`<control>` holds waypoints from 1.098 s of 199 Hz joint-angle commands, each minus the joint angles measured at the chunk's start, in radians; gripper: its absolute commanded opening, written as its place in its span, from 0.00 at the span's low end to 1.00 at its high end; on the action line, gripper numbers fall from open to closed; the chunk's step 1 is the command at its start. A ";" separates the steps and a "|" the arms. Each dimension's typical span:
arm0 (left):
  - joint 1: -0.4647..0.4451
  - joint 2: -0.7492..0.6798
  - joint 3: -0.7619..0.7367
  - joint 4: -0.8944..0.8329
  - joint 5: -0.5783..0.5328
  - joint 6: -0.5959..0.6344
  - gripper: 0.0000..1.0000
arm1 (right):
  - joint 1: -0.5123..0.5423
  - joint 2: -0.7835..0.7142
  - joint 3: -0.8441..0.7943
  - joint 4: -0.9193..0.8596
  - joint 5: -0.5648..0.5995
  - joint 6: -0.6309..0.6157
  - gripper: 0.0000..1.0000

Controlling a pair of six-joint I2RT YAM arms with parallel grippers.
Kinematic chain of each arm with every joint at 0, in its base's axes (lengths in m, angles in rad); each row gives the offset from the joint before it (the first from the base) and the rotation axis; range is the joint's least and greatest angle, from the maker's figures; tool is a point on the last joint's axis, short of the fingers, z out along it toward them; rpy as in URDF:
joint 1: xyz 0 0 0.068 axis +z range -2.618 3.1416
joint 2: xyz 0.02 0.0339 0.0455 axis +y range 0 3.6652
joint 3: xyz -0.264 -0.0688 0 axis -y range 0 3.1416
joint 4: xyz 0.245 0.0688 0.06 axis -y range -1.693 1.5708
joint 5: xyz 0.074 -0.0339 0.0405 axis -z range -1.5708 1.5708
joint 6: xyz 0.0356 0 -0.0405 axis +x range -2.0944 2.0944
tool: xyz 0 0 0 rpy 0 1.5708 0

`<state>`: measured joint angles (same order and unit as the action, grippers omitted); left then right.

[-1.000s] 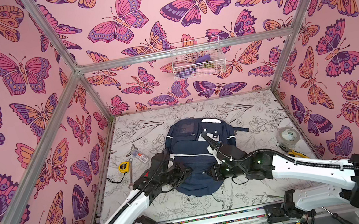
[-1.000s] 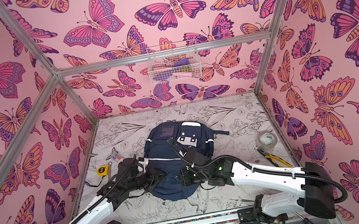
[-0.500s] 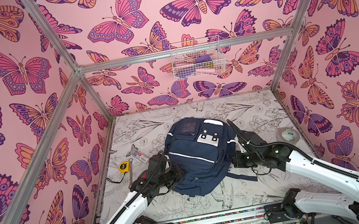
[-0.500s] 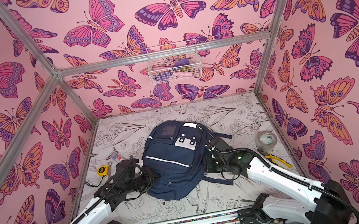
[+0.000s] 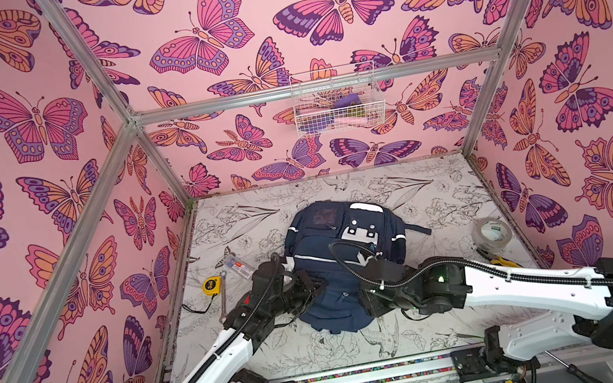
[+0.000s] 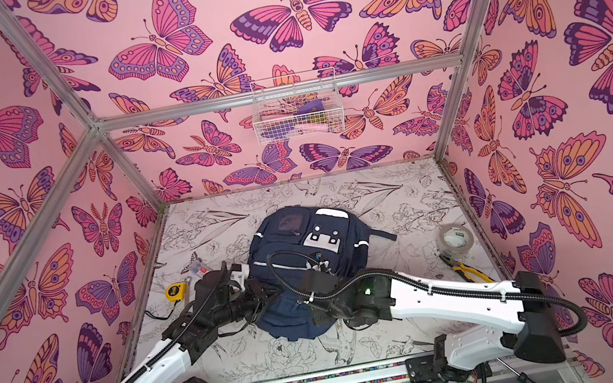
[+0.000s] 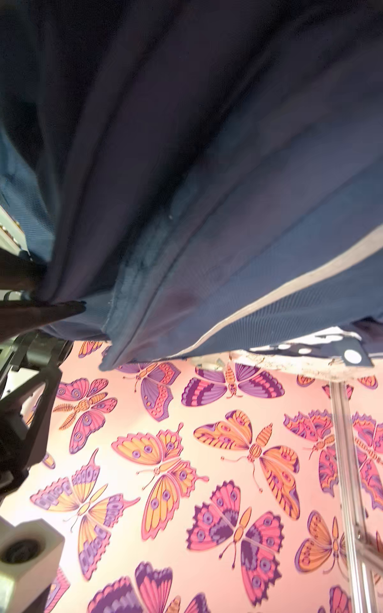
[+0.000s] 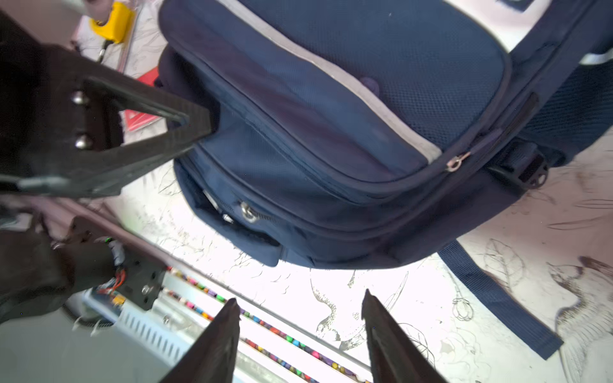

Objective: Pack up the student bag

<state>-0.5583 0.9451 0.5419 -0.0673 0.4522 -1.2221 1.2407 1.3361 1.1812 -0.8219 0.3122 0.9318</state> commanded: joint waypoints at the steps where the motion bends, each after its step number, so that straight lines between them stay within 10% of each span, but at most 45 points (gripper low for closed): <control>1: -0.043 0.012 0.054 0.232 0.071 -0.031 0.00 | 0.036 0.056 0.036 -0.125 0.177 0.150 0.58; 37: -0.089 0.069 0.035 0.371 0.045 -0.072 0.00 | 0.060 0.083 0.048 -0.055 0.161 0.155 0.45; 85: -0.132 0.141 0.037 0.479 0.025 -0.092 0.00 | 0.060 0.116 0.060 -0.078 0.228 0.198 0.56; 128: -0.157 0.175 0.028 0.512 0.017 -0.085 0.00 | 0.044 0.189 0.117 -0.089 0.260 0.225 0.33; 219: -0.157 0.190 -0.016 0.549 0.014 -0.089 0.00 | -0.058 0.355 0.204 -0.200 0.273 0.278 0.25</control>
<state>-0.7006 1.1473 0.5297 0.3092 0.3885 -1.3178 1.2289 1.6466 1.3392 -0.9714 0.5411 1.1828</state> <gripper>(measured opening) 0.065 0.298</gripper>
